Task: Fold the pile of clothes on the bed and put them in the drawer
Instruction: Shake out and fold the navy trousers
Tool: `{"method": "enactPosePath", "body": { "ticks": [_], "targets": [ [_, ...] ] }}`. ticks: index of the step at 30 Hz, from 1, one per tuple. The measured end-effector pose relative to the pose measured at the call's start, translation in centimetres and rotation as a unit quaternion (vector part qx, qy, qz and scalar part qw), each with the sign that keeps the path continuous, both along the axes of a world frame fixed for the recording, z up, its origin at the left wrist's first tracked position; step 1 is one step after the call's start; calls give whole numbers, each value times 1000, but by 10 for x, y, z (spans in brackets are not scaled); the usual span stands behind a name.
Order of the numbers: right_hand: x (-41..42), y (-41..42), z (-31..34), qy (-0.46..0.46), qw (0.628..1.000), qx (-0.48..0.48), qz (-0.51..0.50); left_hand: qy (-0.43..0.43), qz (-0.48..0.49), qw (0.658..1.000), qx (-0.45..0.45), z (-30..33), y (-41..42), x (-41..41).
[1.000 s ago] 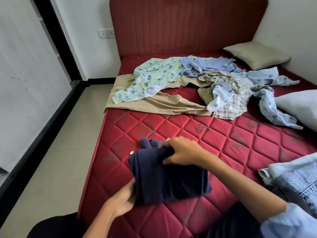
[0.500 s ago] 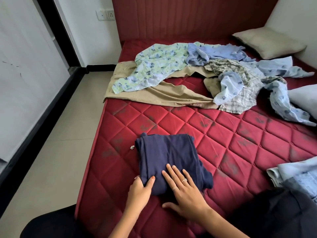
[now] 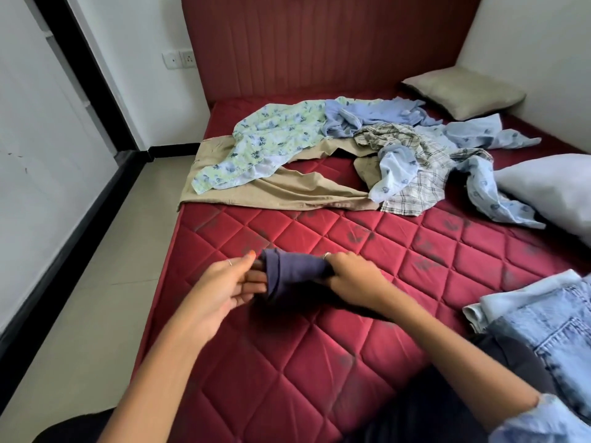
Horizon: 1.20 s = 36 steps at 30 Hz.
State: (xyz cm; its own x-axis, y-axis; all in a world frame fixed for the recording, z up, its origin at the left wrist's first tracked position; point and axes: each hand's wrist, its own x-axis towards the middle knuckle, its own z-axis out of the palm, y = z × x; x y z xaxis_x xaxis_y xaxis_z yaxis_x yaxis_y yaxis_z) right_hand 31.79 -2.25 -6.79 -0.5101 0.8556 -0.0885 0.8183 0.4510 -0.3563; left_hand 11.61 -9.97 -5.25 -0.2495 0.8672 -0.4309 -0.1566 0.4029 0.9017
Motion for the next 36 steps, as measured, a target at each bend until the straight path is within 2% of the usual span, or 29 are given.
{"method": "enactPosePath", "body": {
  "ticks": [3,7,11,13,15,18,19,21,23,25,28,30,32,34,36],
  "targets": [
    [24,3,33,50,992,-116,3,-4,16,999,44,16,5,7],
    [71,-17,58,154,932,-313,-99,-7,5,998,57,22,15,29],
    [121,-45,63,219,878,-378,-194,-25,-12,999,45,13,30,57],
    [153,-57,68,277,856,-360,-248,-34,-36,998,29,8,39,77],
    [186,-65,77,327,844,-302,-300,-43,-63,997,15,5,49,96],
    [235,-77,105,387,833,-161,-361,-39,-111,993,8,4,73,133],
    [248,-81,116,383,837,-101,-377,-36,-130,991,13,6,82,148],
    [275,-86,138,296,853,37,-429,-31,-175,984,24,10,98,186],
    [295,-87,155,147,849,174,-476,-24,-220,975,30,13,106,221],
    [317,-88,162,41,817,278,-504,-15,-268,963,29,13,107,257],
    [337,-83,136,-49,782,353,-511,-3,-315,949,15,0,100,289],
    [340,-79,90,-102,786,334,-510,13,-334,942,-6,-15,96,298],
    [337,-78,27,-142,831,200,-499,31,-338,940,-37,-32,91,297],
    [327,-84,-37,-178,879,54,-440,43,-334,940,-61,-44,89,290],
    [317,-91,-75,-188,893,31,-408,54,-327,940,-77,-51,87,278]
  ]
}}
